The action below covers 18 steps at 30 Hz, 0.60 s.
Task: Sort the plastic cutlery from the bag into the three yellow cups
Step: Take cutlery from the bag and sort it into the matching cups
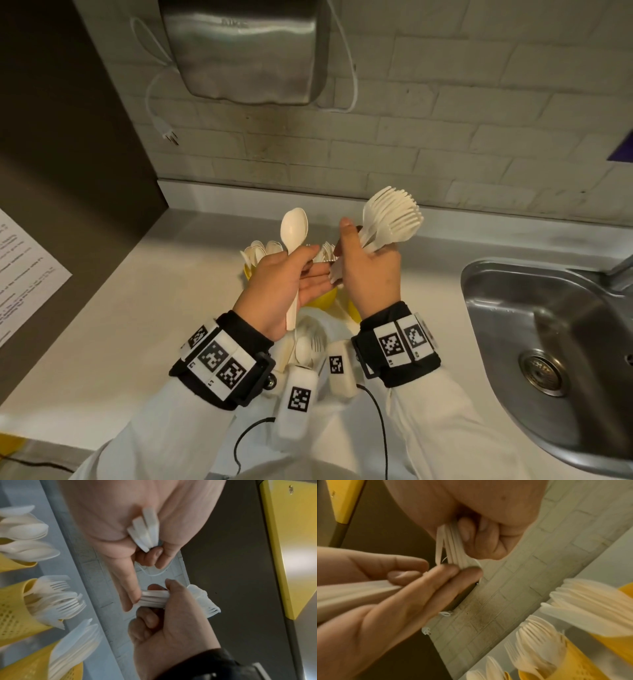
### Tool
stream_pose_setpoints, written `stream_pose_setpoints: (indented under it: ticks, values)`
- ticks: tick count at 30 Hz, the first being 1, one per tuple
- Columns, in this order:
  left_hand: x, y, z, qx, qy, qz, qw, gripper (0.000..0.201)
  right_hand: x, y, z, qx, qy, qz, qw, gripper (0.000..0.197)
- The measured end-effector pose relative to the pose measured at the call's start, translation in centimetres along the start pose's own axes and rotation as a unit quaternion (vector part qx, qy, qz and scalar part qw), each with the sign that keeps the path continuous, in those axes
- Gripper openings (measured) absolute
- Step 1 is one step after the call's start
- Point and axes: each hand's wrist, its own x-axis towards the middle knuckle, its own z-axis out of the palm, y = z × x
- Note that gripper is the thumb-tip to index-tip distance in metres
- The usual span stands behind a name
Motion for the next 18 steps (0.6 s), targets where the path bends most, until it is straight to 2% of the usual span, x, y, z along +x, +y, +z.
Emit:
stream_pose_setpoints:
  ticks: [5, 7, 11, 15, 18]
  values:
    - [-0.1, 0.2, -0.2, 0.03, -0.008, 0.022, 0.999, 0.021, 0.8, 0.3, -1.4, -0.033, -0.022, 0.068, 0.997, 0.041]
    - [0.2, 0.4, -0.6, 0.088, -0.011, 0.043, 0.995, 0.018, 1.1, 0.4, -2.1, -0.044, -0.023, 0.066, 0.997, 0.045]
    - [1.6, 0.5, -3.0, 0.199, 0.036, 0.1, 0.974, 0.023, 1.7, 0.4, -3.7, -0.076, -0.009, 0.04, 0.996, 0.039]
    - [3.1, 0.3, -5.4, 0.081, 0.032, 0.072, 0.994, 0.012, 1.9, 1.7, -4.3, -0.091, -0.003, 0.015, 0.996, 0.031]
    - [4.0, 0.5, -6.7, 0.024, 0.025, 0.075, 0.997, 0.014, 1.9, 2.9, -3.6, -0.101, -0.013, 0.021, 0.995, 0.032]
